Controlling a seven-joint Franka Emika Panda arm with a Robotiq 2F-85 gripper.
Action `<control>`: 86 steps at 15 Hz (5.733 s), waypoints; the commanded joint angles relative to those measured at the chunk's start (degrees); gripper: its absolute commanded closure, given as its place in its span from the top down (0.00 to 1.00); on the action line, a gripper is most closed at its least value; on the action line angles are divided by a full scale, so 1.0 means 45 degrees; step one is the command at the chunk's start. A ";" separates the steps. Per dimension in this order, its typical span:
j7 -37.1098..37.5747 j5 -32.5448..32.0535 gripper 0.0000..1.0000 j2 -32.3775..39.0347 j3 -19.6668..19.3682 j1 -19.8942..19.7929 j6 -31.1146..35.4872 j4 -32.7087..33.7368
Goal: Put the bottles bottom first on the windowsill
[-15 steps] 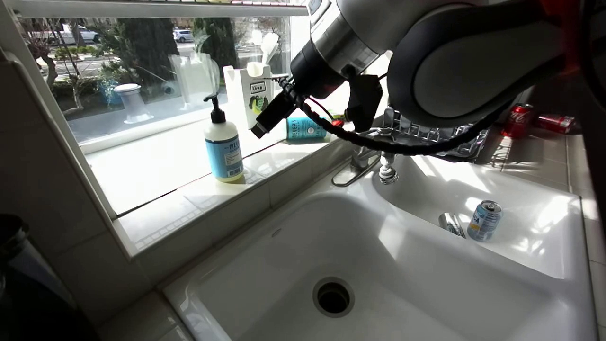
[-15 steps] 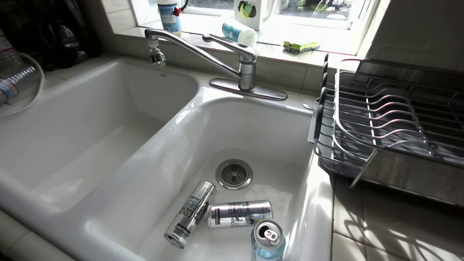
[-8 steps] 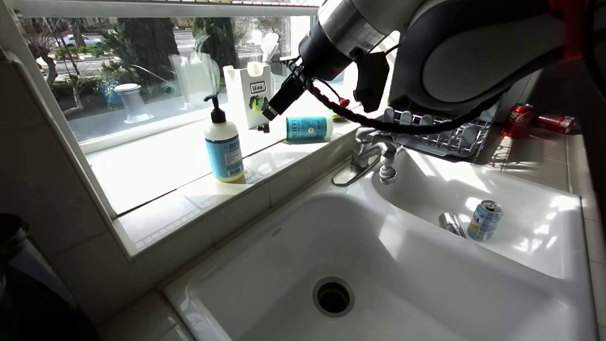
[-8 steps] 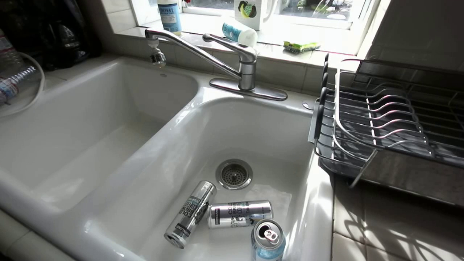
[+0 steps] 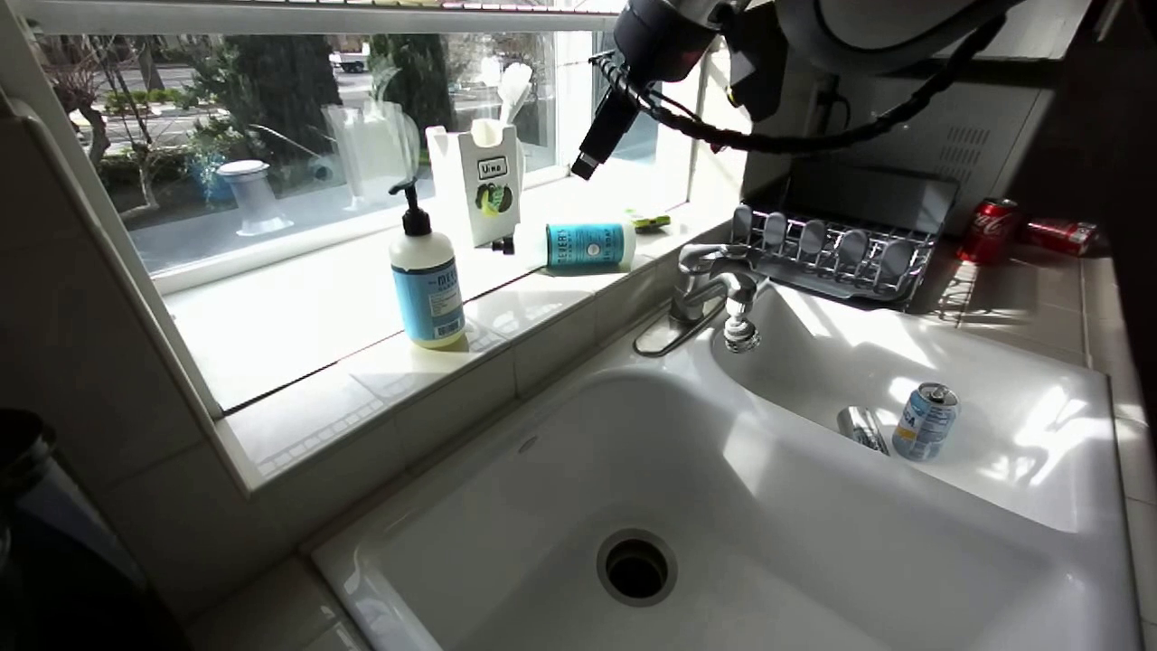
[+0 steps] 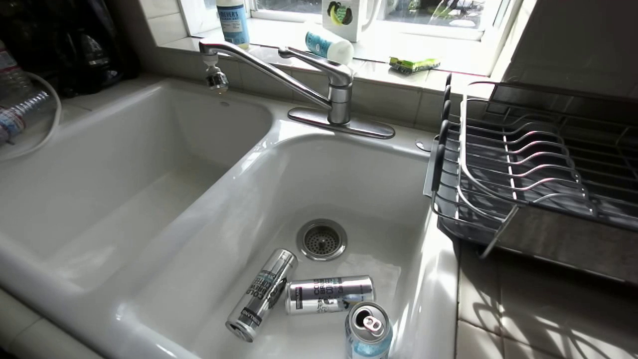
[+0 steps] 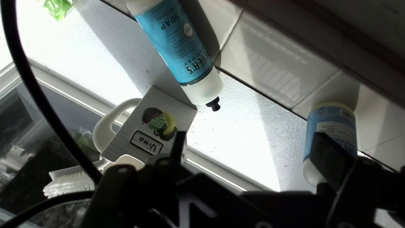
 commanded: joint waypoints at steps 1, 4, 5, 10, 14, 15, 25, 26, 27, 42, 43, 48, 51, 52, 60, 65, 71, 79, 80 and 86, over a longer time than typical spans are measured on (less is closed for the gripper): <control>-0.1691 0.0140 1.00 0.0518 0.0547 -0.0703 -0.1589 0.1001; -0.1500 0.0026 1.00 0.0317 0.0699 -0.0913 -0.1355 0.0750; -0.1616 0.0021 1.00 0.0408 0.0719 -0.0952 -0.1384 0.0844; -0.2546 0.0575 1.00 0.0959 0.0683 -0.1174 -0.1569 0.1255; -0.5861 0.2018 1.00 0.1435 0.0705 -0.1630 -0.1970 0.1510; -0.6538 0.2281 1.00 0.1339 0.0710 -0.1771 -0.2056 0.1428; -1.0718 0.3336 1.00 0.4589 0.0900 -0.2851 0.0507 0.3711; -1.1009 0.3645 1.00 0.4828 0.1053 -0.3063 0.0890 0.3694; -1.1315 0.3937 1.00 0.5004 0.1231 -0.3279 0.1094 0.3656; -1.0834 0.3989 1.00 0.5745 0.1682 -0.3162 0.0719 0.4425; -1.0853 0.4006 1.00 0.5902 0.1765 -0.3156 0.0651 0.4626; -1.0903 0.4022 1.00 0.7034 0.2005 -0.3204 0.0609 0.5950; -1.0834 0.3878 1.00 0.7933 0.2009 -0.3123 0.0213 0.7185; -1.0928 0.4003 1.00 0.8201 0.2137 -0.3174 -0.0047 0.7574; -1.0713 0.3861 0.62 0.9769 0.1969 -0.3017 -0.2387 1.0204; -1.0917 0.4228 0.42 0.9524 0.2156 -0.3330 -0.2770 1.0161; -1.1816 0.6409 0.42 0.7471 0.3407 -0.4623 -0.1099 0.7525; -1.7393 1.2984 0.42 0.5051 0.7166 -0.8051 0.1610 0.3544; -1.8329 1.4015 0.42 0.4939 0.7865 -0.8694 0.1711 0.3225; -2.3684 2.0146 0.42 0.4566 1.0374 -1.1342 0.2102 0.1977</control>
